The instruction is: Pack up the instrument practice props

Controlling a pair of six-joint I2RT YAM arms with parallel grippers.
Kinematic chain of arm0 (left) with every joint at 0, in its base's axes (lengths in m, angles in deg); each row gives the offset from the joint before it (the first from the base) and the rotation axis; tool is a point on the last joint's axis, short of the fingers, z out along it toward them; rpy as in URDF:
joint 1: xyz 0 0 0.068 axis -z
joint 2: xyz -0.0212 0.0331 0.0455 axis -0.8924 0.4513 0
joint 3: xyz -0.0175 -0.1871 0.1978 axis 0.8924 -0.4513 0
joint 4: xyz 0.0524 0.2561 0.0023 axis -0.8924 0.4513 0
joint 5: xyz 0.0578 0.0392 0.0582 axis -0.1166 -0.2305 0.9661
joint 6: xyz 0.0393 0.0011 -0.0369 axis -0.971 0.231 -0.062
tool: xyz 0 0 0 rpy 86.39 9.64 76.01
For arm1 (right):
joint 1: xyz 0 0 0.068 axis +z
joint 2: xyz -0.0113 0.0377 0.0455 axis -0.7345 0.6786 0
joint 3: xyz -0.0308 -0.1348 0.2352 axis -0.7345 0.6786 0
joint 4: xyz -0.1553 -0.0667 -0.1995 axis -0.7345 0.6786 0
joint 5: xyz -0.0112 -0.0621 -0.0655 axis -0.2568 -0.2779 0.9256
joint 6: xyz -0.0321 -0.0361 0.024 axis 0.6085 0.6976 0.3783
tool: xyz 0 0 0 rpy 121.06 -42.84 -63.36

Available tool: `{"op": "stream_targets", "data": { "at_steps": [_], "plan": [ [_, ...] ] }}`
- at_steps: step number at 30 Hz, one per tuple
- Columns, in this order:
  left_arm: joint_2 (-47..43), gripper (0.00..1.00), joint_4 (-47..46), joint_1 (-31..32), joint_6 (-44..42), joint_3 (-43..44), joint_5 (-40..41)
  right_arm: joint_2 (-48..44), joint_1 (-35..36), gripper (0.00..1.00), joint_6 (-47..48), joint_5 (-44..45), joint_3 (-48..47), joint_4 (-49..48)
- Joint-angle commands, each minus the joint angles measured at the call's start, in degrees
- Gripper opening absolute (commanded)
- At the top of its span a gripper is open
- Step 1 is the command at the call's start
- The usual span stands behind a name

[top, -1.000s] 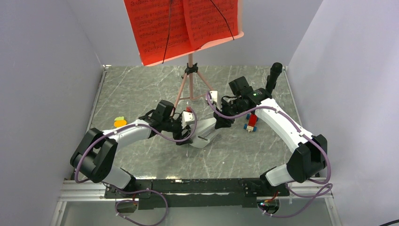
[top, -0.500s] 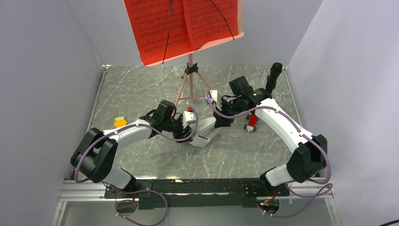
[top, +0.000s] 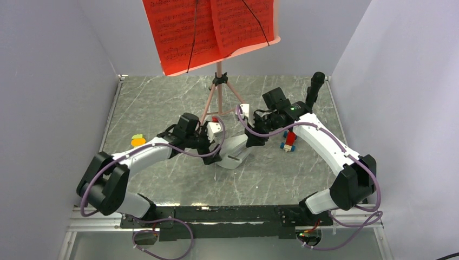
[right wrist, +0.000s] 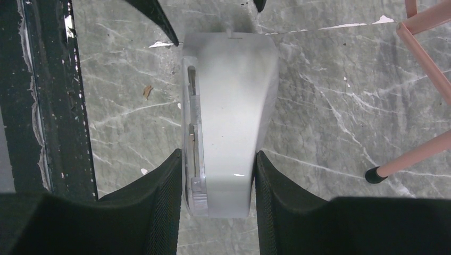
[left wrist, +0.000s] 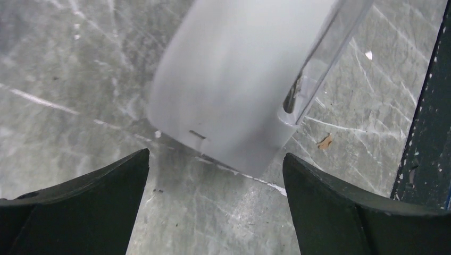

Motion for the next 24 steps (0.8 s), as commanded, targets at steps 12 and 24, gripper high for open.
{"op": "stream_targets", "data": {
  "at_steps": [12, 24],
  "plan": [
    [-13.82, 0.99, 12.1, -5.58, 4.89, 4.21, 6.18, 5.3, 11.05, 0.44, 2.94, 4.59, -4.77, 2.84],
    [-15.62, 0.99, 9.29, -11.68, 5.61, 3.05, 3.98, 9.05, 13.08, 0.58, 2.05, 5.35, -7.23, 2.16]
  ]
}}
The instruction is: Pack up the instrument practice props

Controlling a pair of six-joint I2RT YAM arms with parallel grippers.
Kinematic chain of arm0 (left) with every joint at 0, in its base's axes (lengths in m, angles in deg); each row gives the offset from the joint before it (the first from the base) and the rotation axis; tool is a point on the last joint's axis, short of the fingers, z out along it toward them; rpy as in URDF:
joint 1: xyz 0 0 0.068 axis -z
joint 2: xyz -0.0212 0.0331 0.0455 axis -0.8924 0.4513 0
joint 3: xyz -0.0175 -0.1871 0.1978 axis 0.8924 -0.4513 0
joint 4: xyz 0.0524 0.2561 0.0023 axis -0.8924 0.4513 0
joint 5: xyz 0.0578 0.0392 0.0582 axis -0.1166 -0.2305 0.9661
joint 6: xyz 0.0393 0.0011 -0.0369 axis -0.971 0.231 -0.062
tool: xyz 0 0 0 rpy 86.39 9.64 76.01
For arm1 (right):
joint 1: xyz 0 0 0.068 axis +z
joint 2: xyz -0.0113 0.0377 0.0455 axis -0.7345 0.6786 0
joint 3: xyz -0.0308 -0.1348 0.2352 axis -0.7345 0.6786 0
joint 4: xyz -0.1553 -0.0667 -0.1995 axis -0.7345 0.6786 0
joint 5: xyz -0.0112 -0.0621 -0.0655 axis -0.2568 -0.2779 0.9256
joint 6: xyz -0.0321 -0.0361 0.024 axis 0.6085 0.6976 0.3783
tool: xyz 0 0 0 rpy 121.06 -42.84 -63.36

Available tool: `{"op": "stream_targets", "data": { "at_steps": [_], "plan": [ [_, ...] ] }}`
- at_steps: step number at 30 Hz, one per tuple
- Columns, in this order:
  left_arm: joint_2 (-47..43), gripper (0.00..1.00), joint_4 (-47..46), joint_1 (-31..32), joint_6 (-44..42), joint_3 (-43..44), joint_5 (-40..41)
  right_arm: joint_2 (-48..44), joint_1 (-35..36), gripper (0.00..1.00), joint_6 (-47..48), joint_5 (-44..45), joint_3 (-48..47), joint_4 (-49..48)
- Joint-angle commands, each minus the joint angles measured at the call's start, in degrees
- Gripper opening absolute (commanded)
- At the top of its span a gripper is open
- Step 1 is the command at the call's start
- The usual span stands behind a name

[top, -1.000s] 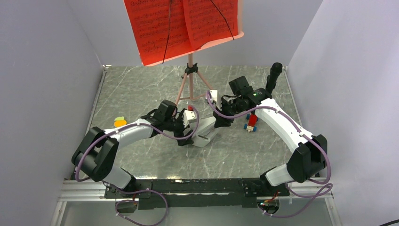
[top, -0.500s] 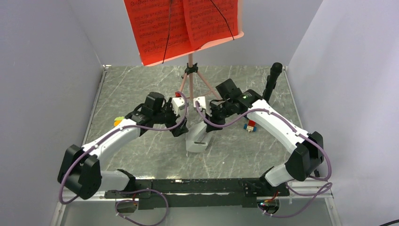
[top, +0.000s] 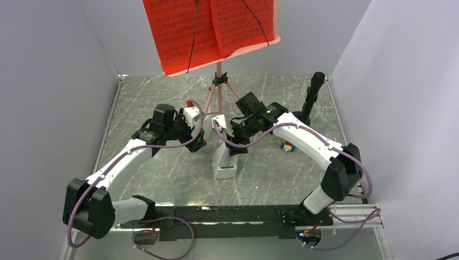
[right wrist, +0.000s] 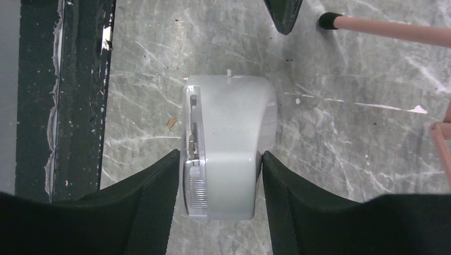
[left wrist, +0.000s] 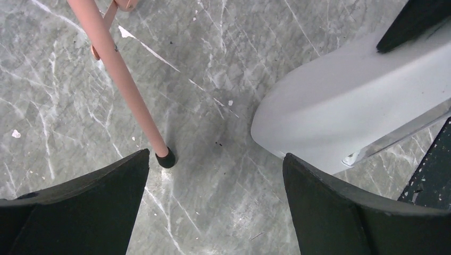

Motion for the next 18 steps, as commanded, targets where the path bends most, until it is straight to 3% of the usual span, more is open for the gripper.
{"op": "stream_targets", "data": {
  "at_steps": [1, 5, 8, 15, 18],
  "plan": [
    [-1.77, 0.99, -1.86, -0.34, -0.13, -0.09, -1.24, 2.35, 0.59, 0.59, 0.23, 3.92, -0.54, 1.96],
    [-1.94, 0.99, -2.22, -0.42, 1.41, -0.51, -1.81, 3.02, 1.09, 0.58, -0.25, 3.64, -0.85, 1.75],
    [-2.07, 0.99, -2.9, -0.49, 2.63, -1.08, -1.98, 2.99, 1.16, 0.5, -0.36, 3.11, -1.15, 1.96],
    [-1.71, 0.99, -2.63, -1.08, 2.49, -0.81, -2.91, 1.36, 0.7, 0.02, 3.01, 2.19, -1.34, 6.16],
    [-1.53, 0.99, -2.48, -1.04, 2.45, -0.6, -3.43, -0.3, -1.07, 0.0, 5.15, 2.37, -1.95, 10.01]
  ]
}}
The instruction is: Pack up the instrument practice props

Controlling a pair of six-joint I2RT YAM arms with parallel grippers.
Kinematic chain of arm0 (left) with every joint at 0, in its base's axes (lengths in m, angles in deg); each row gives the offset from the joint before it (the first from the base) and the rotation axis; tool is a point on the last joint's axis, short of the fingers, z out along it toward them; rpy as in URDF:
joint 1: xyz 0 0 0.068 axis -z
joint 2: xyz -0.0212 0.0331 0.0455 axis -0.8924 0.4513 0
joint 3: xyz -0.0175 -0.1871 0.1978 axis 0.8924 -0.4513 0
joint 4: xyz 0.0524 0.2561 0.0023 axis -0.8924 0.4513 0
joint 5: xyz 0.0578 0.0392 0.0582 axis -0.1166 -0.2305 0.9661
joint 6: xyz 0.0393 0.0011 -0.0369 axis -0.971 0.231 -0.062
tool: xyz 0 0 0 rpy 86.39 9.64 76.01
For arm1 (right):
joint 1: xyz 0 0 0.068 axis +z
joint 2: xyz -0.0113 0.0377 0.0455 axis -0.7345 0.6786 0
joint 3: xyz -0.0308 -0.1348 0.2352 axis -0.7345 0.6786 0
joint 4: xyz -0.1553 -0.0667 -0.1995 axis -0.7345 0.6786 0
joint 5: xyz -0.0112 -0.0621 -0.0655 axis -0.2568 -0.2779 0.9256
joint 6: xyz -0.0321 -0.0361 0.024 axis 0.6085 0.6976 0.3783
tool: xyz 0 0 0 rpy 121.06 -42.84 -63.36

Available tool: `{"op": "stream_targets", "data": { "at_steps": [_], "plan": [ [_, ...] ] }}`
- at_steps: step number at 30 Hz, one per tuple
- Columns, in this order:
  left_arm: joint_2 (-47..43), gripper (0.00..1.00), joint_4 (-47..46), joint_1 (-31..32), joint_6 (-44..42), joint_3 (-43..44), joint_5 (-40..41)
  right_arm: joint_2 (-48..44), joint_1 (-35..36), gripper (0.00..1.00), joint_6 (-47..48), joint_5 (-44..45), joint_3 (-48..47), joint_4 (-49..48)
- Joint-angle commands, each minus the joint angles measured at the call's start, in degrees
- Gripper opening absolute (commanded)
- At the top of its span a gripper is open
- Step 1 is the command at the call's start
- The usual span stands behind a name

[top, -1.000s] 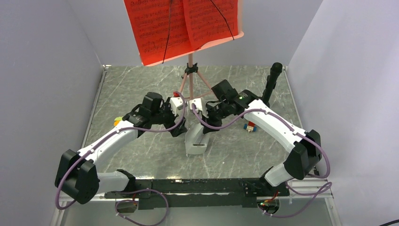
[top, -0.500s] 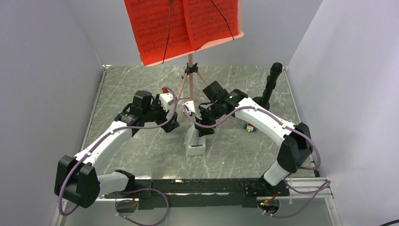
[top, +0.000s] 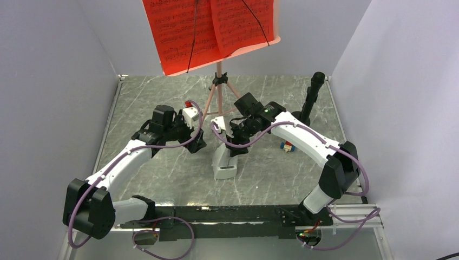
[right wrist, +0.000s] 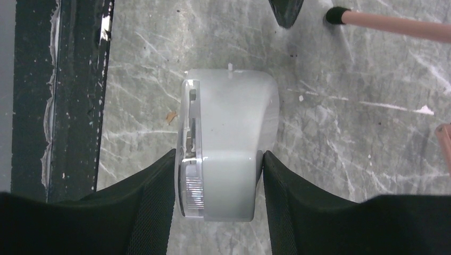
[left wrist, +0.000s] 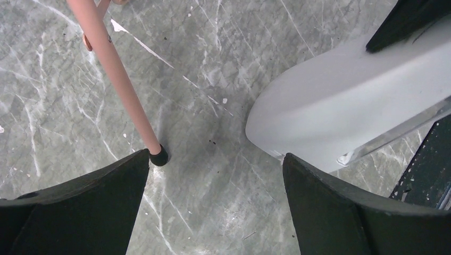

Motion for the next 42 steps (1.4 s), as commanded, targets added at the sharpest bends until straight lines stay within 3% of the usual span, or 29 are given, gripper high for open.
{"op": "stream_targets", "data": {
  "at_steps": [1, 15, 24, 31, 42],
  "plan": [
    [-1.2, 0.99, -1.86, -0.27, 0.8, 0.52, -2.46, -3.15, -2.87, 0.0, 4.29, 1.69, -1.78, 10.39],
    [1.84, 0.99, -4.05, -0.29, 2.84, 1.64, -5.78, -19.6, -18.48, 0.0, 17.81, 9.09, 6.55, 23.51],
    [3.22, 0.99, -5.22, -0.27, 4.04, 2.08, -7.18, -27.25, -39.32, 0.0, 37.7, 16.49, 15.38, 29.17],
    [4.01, 0.99, -5.52, -0.17, 4.86, 2.6, -8.04, -23.9, -55.49, 0.0, 49.44, 19.37, 10.68, 30.06],
    [4.18, 0.99, -5.78, -0.1, 5.1, 2.53, -8.36, -16.41, -63.33, 0.0, 55.55, 20.8, -0.24, 30.75]
  ]
}}
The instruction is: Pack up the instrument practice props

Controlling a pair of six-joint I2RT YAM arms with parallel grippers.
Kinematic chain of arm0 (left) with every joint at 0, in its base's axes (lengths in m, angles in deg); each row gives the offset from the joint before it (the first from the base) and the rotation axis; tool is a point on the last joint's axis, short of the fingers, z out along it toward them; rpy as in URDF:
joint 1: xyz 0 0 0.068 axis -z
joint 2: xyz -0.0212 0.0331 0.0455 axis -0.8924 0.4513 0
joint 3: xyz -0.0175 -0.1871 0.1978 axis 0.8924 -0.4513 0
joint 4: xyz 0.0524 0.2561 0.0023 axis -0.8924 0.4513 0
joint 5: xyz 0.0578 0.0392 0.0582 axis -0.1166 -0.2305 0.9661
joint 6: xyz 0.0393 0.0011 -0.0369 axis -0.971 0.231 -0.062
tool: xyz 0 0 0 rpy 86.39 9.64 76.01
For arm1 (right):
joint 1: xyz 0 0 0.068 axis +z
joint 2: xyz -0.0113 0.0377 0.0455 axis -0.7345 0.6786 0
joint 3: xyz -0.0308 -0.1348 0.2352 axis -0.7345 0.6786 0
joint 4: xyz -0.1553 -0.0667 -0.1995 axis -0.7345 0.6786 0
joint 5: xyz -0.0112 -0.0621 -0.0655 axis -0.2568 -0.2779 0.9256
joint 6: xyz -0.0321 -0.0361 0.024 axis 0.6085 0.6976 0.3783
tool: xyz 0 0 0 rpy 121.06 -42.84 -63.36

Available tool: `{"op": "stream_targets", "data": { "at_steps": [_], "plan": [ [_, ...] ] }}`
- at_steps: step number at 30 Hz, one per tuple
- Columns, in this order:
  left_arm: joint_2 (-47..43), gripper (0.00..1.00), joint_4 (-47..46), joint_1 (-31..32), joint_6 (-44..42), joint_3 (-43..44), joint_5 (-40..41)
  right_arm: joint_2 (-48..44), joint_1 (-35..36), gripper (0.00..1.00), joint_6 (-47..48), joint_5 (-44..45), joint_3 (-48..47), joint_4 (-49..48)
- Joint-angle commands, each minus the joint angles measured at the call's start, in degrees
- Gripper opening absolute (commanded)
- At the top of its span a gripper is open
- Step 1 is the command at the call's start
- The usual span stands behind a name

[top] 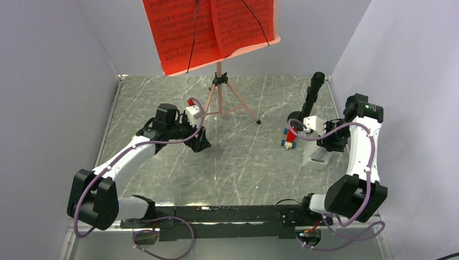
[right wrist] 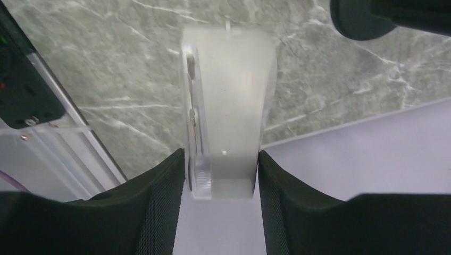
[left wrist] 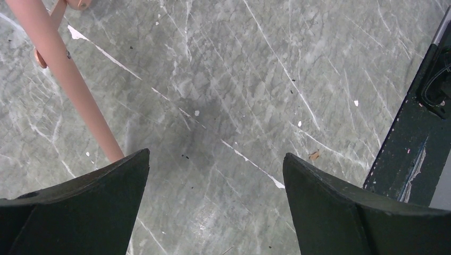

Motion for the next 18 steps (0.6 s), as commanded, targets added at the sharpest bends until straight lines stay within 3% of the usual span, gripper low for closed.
{"op": "stream_targets", "data": {
  "at_steps": [1, 8, 10, 14, 18],
  "plan": [
    [-0.36, 0.99, -2.35, -0.01, 0.43, 1.92, -1.73, 0.64, -1.54, 0.0, 6.04, 1.92, -5.05, -1.42],
    [-0.72, 0.99, -2.54, -0.01, 0.61, 1.26, -1.9, 2.3, -2.27, 0.0, 8.28, 4.37, -4.39, -5.81],
    [-0.66, 0.99, -2.56, -0.01, 0.66, 1.36, -1.94, 2.54, -2.27, 0.11, 8.1, 4.52, -3.95, -7.22],
    [-0.7, 0.99, -2.26, -0.01, 0.2, 1.58, -1.35, 2.2, -2.35, 0.49, 5.82, 5.7, -1.49, -13.35],
    [-0.96, 0.99, -1.71, -0.01, 0.99, 2.7, 1.94, 2.23, -2.27, 0.73, 4.36, 5.39, -2.08, -15.43]
  ]
}}
